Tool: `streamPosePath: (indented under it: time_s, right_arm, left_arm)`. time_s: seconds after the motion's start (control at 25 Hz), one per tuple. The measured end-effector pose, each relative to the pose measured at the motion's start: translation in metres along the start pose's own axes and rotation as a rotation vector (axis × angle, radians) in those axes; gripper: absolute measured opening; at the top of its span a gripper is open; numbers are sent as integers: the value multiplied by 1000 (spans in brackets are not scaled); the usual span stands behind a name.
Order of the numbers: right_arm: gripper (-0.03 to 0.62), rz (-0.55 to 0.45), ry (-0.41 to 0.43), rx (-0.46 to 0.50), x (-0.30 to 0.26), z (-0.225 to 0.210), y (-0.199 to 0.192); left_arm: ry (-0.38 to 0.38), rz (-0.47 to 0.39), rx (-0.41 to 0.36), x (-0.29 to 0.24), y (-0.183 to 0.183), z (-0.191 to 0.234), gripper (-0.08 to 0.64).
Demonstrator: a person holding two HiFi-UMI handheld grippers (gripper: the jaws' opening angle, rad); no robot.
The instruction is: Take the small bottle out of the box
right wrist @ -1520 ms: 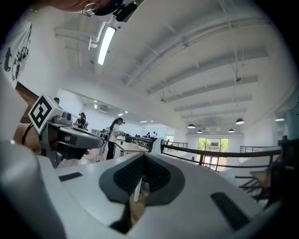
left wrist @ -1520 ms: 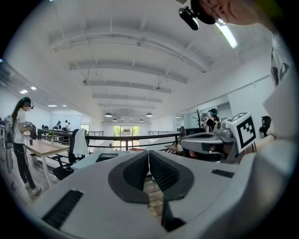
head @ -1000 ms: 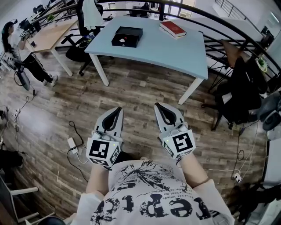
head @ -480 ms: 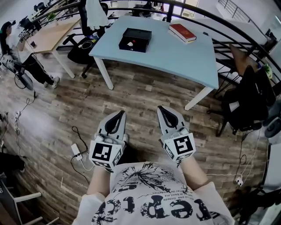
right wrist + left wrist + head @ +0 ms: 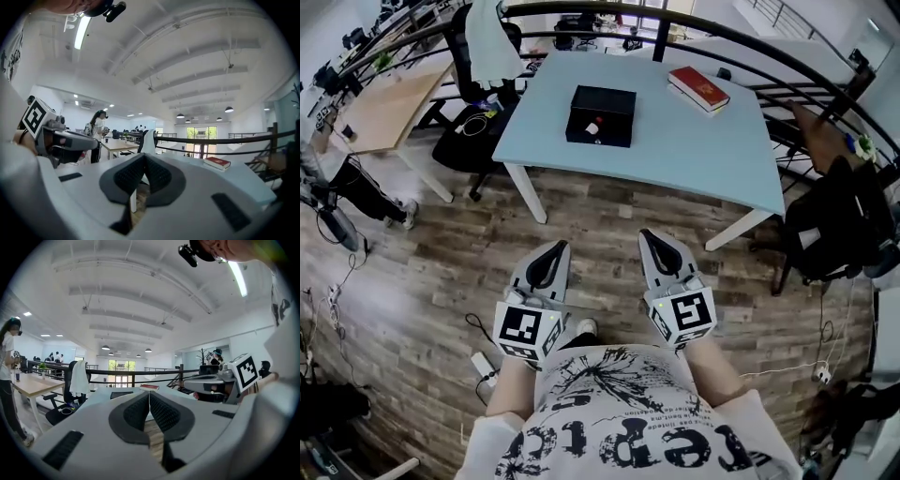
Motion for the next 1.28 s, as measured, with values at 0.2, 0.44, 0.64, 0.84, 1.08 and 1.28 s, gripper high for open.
streamPosePath:
  time_s: [0.2, 0.44, 0.64, 0.84, 1.08, 1.28]
  right_arm:
    - [11, 25, -54, -7, -61, -4, 6]
    - [11, 51, -86, -1, -125, -37, -1]
    - [11, 44, -79, -27, -187, -88, -8]
    - [11, 35, -54, -39, -253, -149, -2]
    - [11, 33, -22, -33, -321, -220, 14]
    - [11, 65, -17, -43, -355, -253, 3]
  left_arm:
    - [-46, 23, 34, -40, -9, 56, 20]
    - [-69, 62, 56, -102, -26, 102, 21]
    - [-70, 86, 39, -175, -33, 132, 21]
    - [-59, 105, 13, -260, -25, 163, 21]
    - [-69, 139, -29, -357, -19, 188, 21]
    - [-118, 234, -45, -412, -46, 191, 21]
Point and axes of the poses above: the fingertips, and each gripper's own axes: x backward along the fingers, z to its left, y out of its top, the point moved 2 cm from there along x, backward along the fingers, and after that the axes turned 8 degrees about -x, right-handed, at the moved point
